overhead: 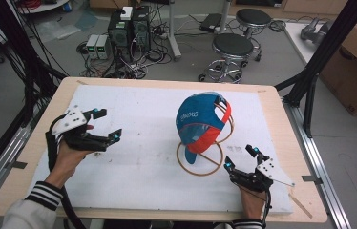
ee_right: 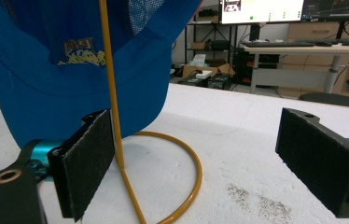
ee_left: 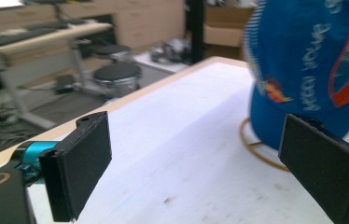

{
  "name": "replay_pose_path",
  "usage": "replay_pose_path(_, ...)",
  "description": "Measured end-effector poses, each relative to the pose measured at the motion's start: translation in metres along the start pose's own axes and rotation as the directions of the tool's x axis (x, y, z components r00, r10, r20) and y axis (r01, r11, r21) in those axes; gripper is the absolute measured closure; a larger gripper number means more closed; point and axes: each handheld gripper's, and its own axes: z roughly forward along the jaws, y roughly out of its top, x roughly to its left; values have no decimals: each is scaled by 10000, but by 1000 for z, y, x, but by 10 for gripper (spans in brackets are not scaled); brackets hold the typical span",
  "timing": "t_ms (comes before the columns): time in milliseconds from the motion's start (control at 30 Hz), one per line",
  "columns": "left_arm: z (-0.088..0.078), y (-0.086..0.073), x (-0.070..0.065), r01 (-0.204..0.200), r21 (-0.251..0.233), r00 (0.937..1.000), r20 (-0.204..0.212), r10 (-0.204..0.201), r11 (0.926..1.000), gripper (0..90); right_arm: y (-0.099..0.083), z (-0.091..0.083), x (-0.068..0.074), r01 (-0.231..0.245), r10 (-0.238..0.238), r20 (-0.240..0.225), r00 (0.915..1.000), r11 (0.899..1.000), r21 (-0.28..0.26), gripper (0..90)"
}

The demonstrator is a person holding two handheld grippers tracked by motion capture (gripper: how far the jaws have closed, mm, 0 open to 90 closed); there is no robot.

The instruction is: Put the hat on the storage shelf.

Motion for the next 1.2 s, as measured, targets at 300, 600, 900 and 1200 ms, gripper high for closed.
replay_pose_path(300,-47,-63,11,425,-642,9881,-1447,-514,9970,99,0,0,0,10,-10,32,10000,10000,-36,112)
replay_pose_path(600,-64,-94,9,288,-1307,9739,-2195,-572,9910,99,0,0,0,30,-29,65,10000,10000,-51,112)
replay_pose_path(900,-70,-108,9,615,-1727,9670,-2335,-1015,9831,99,0,0,1,11,-10,103,9999,10000,-61,112)
replay_pose_path(1200,-70,-109,9,596,-1760,9679,-2305,-1000,9826,103,0,-1,1,55,-54,102,9999,9999,-117,112)
